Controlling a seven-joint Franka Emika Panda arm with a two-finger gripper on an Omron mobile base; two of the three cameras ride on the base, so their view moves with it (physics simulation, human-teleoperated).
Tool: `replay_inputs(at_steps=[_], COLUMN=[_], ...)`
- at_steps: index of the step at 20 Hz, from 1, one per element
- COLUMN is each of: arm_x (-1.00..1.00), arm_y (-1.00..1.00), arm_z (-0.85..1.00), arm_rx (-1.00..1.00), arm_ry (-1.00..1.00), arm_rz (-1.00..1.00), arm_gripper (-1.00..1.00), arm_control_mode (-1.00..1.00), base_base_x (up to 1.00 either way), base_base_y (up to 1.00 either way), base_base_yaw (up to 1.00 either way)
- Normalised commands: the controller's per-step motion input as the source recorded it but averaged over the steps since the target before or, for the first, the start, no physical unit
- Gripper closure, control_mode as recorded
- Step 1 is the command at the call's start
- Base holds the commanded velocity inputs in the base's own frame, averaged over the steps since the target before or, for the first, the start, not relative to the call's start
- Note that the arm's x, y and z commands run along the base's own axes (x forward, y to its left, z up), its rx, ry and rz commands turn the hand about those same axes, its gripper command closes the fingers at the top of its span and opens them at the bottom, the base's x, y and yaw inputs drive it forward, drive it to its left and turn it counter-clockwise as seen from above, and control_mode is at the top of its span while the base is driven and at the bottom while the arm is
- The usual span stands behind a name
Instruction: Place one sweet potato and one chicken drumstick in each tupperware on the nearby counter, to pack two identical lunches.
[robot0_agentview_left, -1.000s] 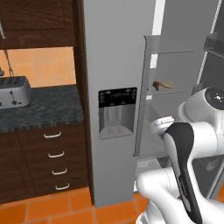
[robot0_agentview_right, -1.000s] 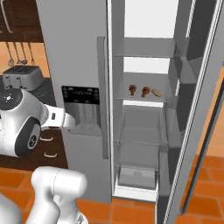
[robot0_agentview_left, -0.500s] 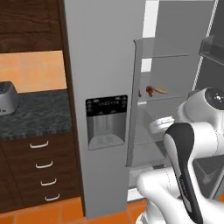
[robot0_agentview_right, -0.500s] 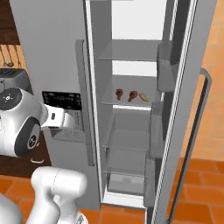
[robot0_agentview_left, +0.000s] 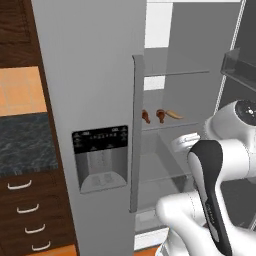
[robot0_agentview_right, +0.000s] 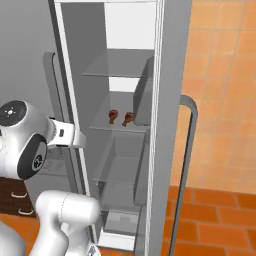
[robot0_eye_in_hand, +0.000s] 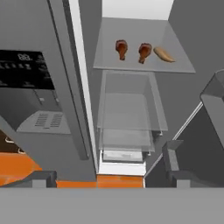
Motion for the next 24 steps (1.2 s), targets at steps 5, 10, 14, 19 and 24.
replay_inputs(at_steps=[5,10,14,19,24], arm_x=[0.0,0.36,0.83,0.83,0.76], arm_y=[0.0,-0.1,-0.06,-0.12,0.0], arm_z=[0.0,0.0,0.0,-0.12,-0.3], arm_rx=[0.0,0.01,0.04,0.02,0.0], arm_ry=[0.0,0.01,0.0,0.0,0.01], arm_rz=[0.0,0.0,0.0,0.02,0.0], arm_gripper=[-1.0,-1.0,-1.0,-1.0,-1.0], arm_control_mode=[1.0,-1.0,-1.0,-1.0,-1.0], base_base_x=[0.76,0.05,0.0,0.0,0.0], base_base_y=[-0.04,-0.05,0.0,0.0,0.0], base_base_yaw=[0.0,0.0,0.0,0.0,0.0])
